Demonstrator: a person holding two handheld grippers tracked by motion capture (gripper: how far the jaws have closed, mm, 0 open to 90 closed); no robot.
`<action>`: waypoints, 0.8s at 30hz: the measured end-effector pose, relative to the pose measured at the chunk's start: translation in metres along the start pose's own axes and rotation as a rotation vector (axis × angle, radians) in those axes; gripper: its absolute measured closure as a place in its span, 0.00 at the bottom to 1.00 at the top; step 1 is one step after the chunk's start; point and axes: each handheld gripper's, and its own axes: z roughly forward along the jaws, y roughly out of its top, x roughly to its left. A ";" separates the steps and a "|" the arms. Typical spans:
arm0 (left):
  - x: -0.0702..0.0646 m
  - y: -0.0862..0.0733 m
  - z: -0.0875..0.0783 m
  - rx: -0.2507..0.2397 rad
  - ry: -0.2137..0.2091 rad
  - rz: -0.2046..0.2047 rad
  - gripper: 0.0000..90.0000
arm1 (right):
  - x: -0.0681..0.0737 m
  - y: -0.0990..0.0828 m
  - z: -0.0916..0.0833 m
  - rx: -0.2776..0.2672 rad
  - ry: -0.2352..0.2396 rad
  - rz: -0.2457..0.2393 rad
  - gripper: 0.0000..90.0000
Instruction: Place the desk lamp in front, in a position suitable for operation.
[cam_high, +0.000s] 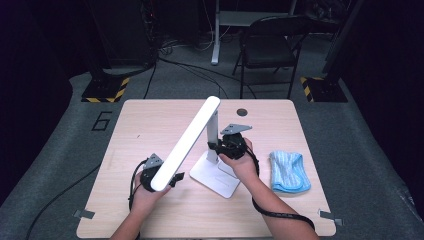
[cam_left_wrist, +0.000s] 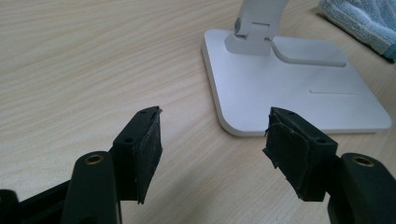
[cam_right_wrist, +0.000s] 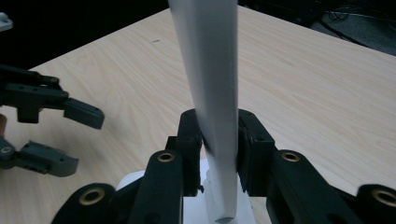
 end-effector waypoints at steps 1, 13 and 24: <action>0.001 0.001 -0.001 0.011 -0.009 0.011 0.39 | 0.003 0.000 0.001 -0.004 0.013 -0.012 0.81; -0.004 0.010 0.004 -0.010 -0.042 -0.002 0.40 | 0.018 -0.004 -0.002 0.004 0.062 -0.017 0.73; -0.013 0.038 0.014 -0.008 -0.109 0.074 0.42 | 0.019 -0.024 -0.033 -0.016 0.006 -0.031 0.60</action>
